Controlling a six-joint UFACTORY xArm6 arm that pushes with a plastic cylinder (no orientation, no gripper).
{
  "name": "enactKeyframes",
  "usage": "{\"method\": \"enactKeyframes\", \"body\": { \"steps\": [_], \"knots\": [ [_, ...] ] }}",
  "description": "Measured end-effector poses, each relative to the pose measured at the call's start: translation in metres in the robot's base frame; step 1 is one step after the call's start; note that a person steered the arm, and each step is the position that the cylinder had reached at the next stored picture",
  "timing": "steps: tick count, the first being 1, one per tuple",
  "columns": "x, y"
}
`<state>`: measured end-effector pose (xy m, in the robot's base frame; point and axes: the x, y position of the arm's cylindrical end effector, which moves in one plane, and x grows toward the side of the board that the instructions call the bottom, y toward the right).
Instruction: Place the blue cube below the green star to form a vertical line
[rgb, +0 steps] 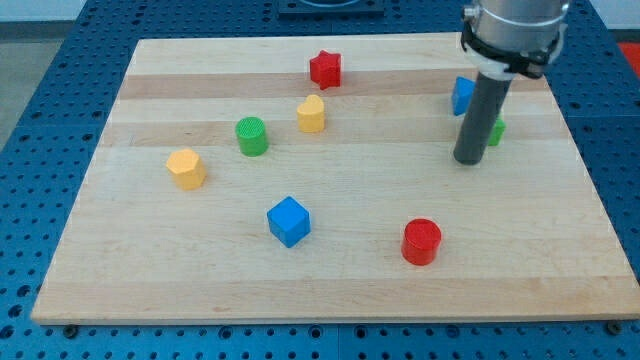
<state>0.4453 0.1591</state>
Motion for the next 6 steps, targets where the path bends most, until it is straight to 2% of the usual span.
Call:
{"method": "enactKeyframes", "body": {
  "steps": [1, 5, 6],
  "knots": [
    [0.007, -0.023],
    [0.030, -0.278],
    [0.069, -0.287]
  ]
}}
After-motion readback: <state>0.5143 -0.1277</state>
